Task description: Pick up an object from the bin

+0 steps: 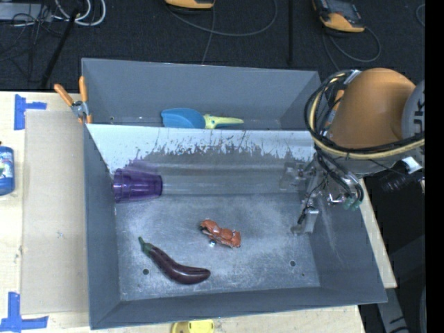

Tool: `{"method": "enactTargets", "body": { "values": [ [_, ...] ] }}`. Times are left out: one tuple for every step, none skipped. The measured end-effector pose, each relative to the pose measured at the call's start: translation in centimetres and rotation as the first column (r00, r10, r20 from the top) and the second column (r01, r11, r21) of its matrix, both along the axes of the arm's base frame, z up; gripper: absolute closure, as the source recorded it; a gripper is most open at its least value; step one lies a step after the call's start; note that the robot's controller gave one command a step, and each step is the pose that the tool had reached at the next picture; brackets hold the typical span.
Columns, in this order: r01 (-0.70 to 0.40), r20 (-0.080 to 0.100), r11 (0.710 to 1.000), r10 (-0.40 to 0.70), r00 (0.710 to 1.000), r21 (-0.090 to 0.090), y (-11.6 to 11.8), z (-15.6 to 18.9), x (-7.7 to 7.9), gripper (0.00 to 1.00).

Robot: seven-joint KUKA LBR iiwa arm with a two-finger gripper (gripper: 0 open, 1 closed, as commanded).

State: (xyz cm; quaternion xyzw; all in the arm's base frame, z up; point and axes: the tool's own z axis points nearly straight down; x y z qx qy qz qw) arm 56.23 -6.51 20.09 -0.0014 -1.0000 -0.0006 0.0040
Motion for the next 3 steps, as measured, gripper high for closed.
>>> {"method": "enactTargets", "body": {
  "values": [
    [-0.002, 0.008, 1.000, 0.002, 1.000, -0.001, 0.0, 0.5, 0.1, 0.00],
    [0.046, 0.012, 0.999, -0.046, 0.999, -0.001, 6.3, -5.5, 0.2, 0.00],
    [-0.019, 0.005, 1.000, 0.019, 1.000, -0.001, 9.1, -6.3, -1.2, 0.00]
  ]
}}
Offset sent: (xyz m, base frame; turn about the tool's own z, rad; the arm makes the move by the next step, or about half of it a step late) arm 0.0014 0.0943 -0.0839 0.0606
